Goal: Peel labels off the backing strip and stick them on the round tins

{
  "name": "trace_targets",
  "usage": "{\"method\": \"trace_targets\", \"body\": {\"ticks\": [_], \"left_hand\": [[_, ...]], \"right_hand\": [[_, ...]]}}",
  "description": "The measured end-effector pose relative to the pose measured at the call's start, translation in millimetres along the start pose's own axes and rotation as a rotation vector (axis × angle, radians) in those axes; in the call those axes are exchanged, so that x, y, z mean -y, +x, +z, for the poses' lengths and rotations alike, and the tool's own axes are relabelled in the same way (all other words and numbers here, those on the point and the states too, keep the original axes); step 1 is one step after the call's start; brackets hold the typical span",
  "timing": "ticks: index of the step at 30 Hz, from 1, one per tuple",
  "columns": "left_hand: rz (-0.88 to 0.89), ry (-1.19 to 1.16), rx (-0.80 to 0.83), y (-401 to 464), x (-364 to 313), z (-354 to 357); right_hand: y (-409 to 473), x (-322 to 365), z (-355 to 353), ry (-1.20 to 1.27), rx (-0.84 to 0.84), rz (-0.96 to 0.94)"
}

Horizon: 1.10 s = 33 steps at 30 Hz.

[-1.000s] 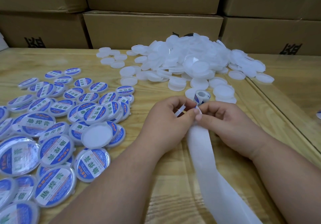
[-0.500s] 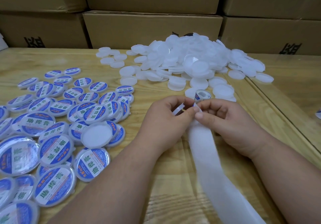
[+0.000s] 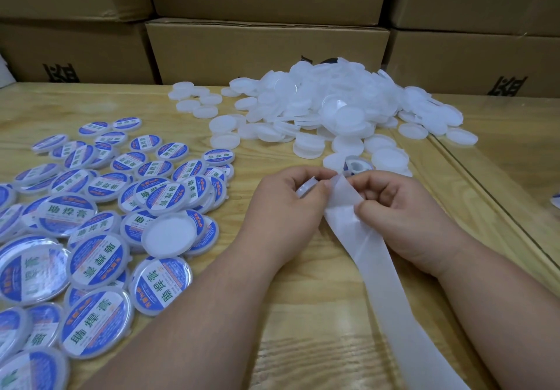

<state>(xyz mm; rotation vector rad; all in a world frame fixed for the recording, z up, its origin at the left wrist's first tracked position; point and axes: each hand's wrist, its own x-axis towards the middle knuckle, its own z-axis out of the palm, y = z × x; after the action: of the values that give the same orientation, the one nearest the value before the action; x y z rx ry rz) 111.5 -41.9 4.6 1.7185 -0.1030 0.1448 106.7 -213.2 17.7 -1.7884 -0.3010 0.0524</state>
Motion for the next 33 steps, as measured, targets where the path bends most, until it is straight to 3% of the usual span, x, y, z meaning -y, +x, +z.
{"method": "trace_targets", "body": {"ticks": [7,10,16,21,33], "left_hand": [[-0.015,-0.210,-0.297,5.8,-0.8,-5.7],[-0.065,-0.245,-0.333,6.0,-1.5,-7.1],[-0.068,-0.231,-0.205,-0.2,-8.4,-4.2],[-0.031,-0.226,-0.125,-2.5,-8.6,-3.8],[0.033,-0.501,0.069,0.8,-6.1,-10.7]], "right_hand": [[1.5,-2.0,-0.3,0.043,-0.015,0.050],[0.5,-4.6,1.0,0.003,-0.047,0.009],[4.0,-9.9,10.8,-0.175,-0.295,-0.382],[7.0,-9.0,12.9,-0.366,-0.344,-0.563],[2.3,-0.9,18.8,-0.292,-0.420,-0.522]]}}
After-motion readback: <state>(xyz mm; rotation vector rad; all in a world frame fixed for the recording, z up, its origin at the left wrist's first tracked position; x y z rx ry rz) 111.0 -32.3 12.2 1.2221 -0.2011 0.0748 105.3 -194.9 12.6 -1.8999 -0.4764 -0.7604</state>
